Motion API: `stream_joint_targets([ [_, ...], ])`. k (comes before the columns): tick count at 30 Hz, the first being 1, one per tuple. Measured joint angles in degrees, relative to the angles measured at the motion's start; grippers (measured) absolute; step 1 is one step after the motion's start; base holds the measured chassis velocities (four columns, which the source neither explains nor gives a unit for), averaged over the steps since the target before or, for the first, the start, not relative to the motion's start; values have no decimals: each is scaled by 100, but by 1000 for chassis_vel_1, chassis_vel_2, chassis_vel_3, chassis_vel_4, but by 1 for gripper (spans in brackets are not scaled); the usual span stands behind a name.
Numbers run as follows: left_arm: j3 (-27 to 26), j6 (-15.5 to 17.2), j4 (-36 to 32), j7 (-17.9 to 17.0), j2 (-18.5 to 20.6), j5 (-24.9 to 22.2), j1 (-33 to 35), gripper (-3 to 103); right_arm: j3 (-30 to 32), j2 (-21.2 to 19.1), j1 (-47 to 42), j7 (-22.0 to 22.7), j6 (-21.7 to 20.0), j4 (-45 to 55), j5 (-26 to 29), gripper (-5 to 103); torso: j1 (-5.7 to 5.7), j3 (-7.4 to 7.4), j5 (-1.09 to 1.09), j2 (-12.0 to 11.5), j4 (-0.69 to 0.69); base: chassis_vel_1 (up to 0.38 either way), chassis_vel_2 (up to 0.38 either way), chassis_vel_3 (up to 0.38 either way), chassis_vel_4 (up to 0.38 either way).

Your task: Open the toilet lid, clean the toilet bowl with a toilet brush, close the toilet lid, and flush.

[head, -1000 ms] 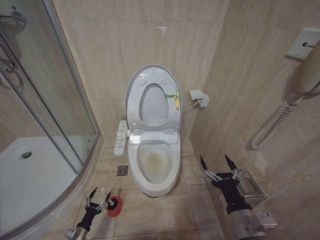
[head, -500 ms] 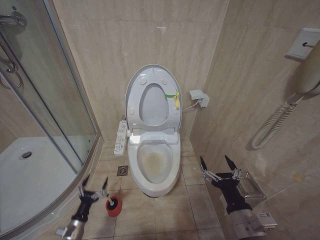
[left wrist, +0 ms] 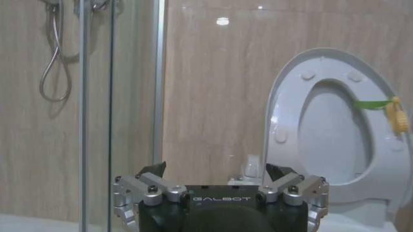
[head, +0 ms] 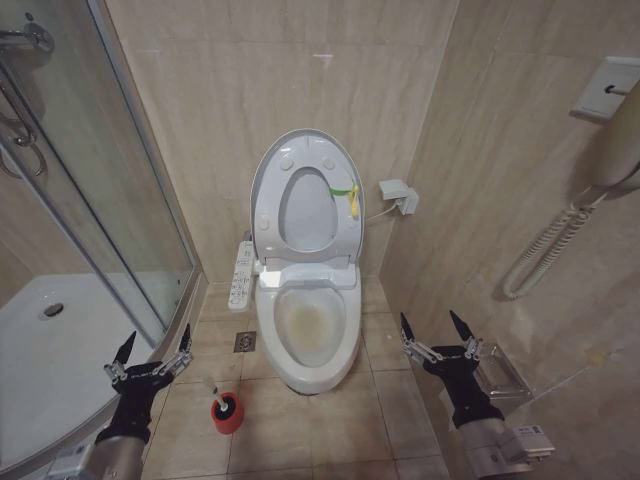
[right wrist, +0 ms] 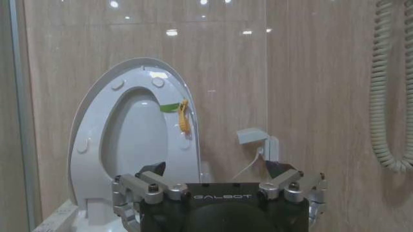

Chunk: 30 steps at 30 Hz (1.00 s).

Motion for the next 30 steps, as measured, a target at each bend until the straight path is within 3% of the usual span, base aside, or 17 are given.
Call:
stream_joint_targets([
  [9, 105, -230, -508, -77, -274, 607, 613, 100, 0, 0, 0, 0, 0, 0, 0, 100, 0, 0, 0, 0, 1, 0, 0, 0, 0],
  [30, 195, -281, -526, 51, -234, 808, 788, 100, 0, 0, 0, 0, 0, 0, 0, 100, 0, 0, 1, 0, 1, 0, 0, 0, 0],
])
